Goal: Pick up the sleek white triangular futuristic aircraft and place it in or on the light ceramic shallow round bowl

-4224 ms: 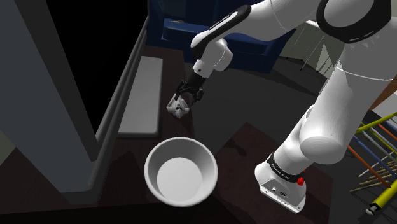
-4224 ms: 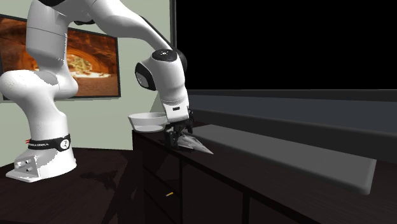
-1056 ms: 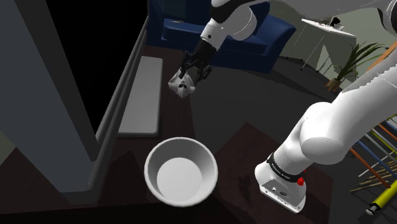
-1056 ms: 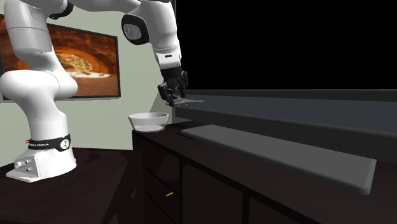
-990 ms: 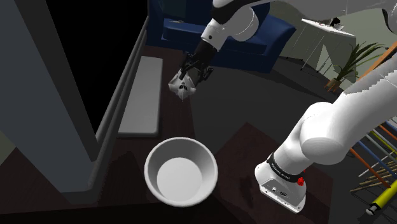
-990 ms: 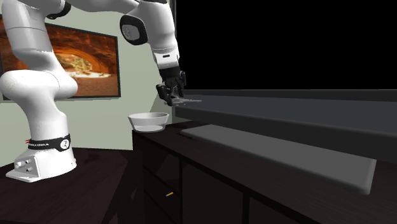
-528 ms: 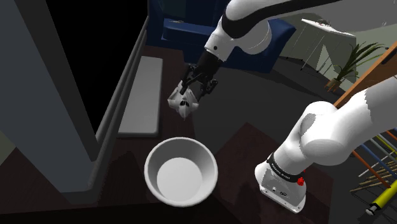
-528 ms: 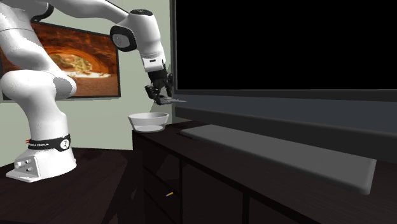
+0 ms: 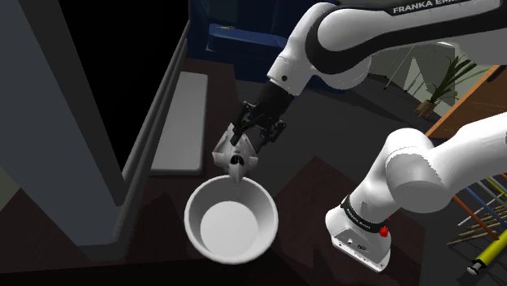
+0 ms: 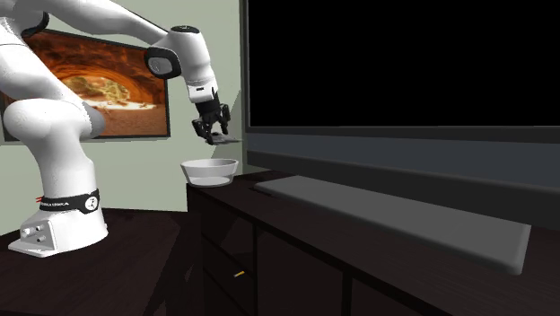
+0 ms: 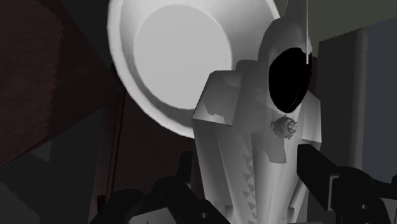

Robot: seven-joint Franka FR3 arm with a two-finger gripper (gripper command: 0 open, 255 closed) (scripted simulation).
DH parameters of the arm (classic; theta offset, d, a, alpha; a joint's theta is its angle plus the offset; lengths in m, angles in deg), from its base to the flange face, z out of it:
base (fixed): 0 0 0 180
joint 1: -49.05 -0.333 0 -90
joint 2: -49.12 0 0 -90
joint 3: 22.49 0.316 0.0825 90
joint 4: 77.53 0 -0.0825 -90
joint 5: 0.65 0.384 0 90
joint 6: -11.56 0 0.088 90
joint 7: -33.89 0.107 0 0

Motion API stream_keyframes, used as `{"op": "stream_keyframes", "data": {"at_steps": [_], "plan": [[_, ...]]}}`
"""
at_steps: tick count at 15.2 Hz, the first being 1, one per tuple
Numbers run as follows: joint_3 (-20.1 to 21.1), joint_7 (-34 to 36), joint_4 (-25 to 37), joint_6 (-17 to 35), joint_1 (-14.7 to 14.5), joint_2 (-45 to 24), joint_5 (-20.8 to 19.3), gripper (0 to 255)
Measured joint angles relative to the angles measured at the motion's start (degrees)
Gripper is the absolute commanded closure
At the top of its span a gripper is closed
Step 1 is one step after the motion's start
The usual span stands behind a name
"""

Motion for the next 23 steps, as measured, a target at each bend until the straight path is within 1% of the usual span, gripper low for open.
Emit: {"op": "stream_keyframes", "data": {"at_steps": [3,6,9,10,13,18,23], "plan": [[3.87,4.15,-3.14,1.34,-2.77,4.09,2.63,255],[7.85,8.78,-4.82,2.17,-5.59,7.38,5.04,255],[11.8,13.23,-5.74,3.12,-8.31,9.7,7.38,255],[12.58,13.63,-6.19,3.85,-8.92,9.74,8.16,255],[13.82,12.81,-7.45,6.68,-10.03,8.32,10.35,255],[14.47,9.55,-9.03,11.2,-11.15,4.9,13.65,255],[15.17,5.93,-10.22,15.99,-12.7,0.94,17.77,255]]}}
